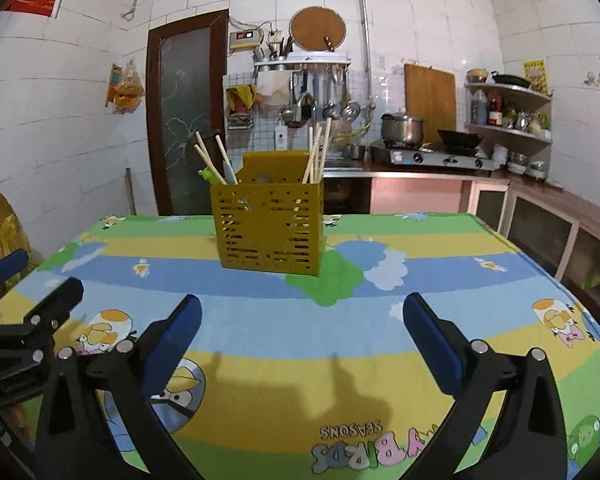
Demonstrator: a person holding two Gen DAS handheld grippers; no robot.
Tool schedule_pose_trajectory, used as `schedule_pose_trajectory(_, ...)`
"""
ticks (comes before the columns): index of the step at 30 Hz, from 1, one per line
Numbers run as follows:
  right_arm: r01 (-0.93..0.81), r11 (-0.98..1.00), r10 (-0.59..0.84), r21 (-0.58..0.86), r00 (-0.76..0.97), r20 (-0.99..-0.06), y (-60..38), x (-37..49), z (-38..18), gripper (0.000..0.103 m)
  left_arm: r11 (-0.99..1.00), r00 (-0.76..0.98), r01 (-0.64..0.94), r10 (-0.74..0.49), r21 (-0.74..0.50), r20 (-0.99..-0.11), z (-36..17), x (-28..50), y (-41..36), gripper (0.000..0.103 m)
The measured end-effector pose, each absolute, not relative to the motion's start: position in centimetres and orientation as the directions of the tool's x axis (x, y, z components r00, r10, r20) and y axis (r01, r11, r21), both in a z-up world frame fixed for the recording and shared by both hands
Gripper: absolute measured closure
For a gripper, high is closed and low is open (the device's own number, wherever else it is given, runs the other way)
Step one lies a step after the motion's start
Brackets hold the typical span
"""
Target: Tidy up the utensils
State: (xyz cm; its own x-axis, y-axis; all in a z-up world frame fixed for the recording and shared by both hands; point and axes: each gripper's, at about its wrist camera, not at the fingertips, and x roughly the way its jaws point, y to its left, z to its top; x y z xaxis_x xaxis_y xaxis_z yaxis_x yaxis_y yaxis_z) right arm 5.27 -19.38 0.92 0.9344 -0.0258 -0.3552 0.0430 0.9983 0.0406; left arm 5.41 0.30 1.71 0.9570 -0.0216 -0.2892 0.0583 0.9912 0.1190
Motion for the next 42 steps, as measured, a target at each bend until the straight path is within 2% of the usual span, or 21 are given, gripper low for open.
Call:
schedule_pose_trajectory(3, 0.045, 0.998, -0.029, 0.039, 0.938, -0.346, -19.3, 4.8, 0.8, 0.005, 0.994, 0.966, 0.030, -0.003, 0.101, -0.259, 1.9, 5.4, 0.7, 0.005)
schedule_pose_trajectory(9, 0.065, 0.997, -0.052, 0.034, 0.953, -0.299, -19.3, 4.2, 0.3, 0.005, 0.998, 0.964, -0.040, 0.051, 0.048, -0.260, 1.4, 5.8, 1.8, 0.005)
schedule_pose_trajectory(42, 0.105, 0.994, -0.092, 0.035, 0.961, -0.261, -20.0, 3.5, 0.3, 0.005, 0.999, 0.969, -0.032, 0.028, -0.013, -0.245, 1.2, 5.4, 2.8, 0.005)
